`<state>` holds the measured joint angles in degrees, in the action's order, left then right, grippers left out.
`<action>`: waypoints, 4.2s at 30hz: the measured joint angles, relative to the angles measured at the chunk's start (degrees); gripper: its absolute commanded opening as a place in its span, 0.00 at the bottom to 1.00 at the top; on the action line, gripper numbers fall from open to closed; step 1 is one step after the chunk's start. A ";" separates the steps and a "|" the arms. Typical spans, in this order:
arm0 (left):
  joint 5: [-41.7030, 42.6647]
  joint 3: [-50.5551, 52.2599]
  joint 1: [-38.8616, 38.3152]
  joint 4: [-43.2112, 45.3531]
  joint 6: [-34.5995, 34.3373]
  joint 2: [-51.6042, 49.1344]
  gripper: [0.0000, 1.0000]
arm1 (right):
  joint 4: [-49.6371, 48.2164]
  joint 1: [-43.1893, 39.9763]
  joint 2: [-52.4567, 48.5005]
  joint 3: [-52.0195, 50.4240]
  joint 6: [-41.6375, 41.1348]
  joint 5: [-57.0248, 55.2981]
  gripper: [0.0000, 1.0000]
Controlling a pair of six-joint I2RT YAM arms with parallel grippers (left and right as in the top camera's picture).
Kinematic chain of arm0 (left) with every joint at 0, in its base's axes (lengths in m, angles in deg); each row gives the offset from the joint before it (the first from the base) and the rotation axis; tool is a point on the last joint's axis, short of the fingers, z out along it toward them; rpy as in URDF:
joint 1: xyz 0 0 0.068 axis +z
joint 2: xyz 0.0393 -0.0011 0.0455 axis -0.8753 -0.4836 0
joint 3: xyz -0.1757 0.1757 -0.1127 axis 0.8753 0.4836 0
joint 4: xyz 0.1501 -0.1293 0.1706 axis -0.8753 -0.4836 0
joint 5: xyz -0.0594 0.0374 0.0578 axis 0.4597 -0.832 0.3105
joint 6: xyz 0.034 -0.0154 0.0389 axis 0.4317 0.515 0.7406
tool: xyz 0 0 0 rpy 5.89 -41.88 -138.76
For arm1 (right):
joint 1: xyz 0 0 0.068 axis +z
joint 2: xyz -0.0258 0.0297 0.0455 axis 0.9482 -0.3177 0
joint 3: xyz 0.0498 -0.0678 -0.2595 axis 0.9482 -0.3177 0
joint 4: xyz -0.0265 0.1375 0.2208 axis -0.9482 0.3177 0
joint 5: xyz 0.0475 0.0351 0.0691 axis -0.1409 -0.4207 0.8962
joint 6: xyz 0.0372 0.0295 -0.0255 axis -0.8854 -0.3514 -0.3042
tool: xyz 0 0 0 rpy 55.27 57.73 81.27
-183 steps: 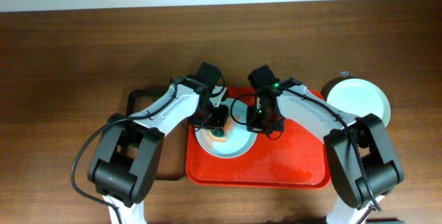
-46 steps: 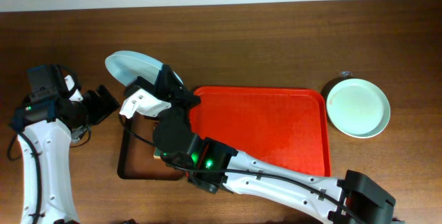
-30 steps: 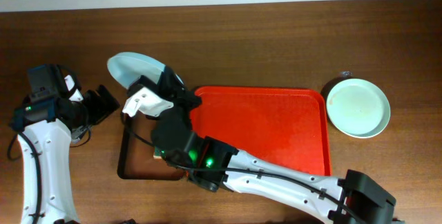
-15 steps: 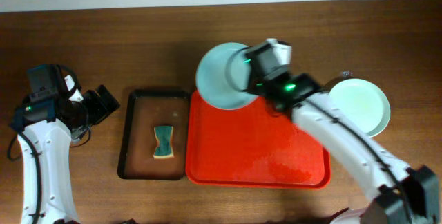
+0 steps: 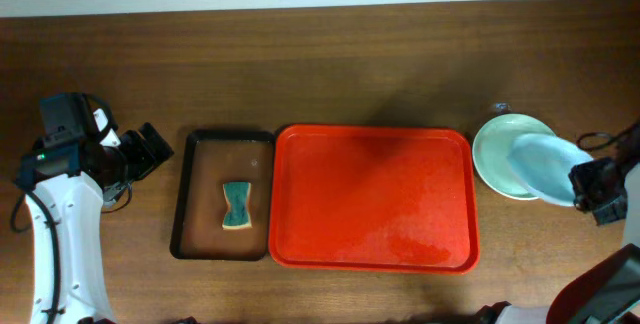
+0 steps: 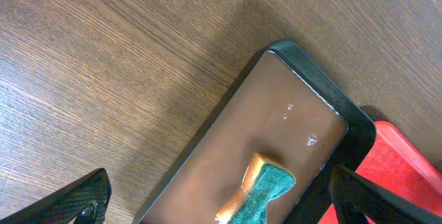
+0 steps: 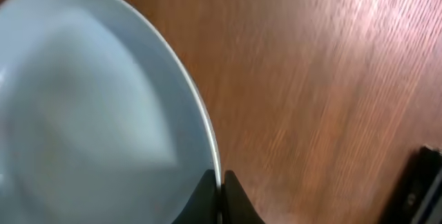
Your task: Clean dirty plates on tray and stack at the side
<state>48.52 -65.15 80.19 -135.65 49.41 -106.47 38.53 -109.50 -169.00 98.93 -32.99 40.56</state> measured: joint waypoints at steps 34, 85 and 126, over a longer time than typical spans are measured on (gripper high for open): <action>0.00 0.00 0.00 0.00 0.00 0.00 0.99 | -10.58 52.37 0.17 -7.80 27.12 5.84 0.98; 0.00 0.00 0.00 0.00 0.02 0.11 0.99 | -56.04 46.03 89.00 -66.16 30.69 5.95 0.99; -0.09 8.87 -16.92 1.20 0.00 23.32 0.99 | -55.19 46.03 88.94 -66.20 43.65 6.49 0.98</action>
<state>48.43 -56.27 63.27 -134.45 49.41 -83.15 -16.66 -63.47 -80.06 32.73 10.66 47.05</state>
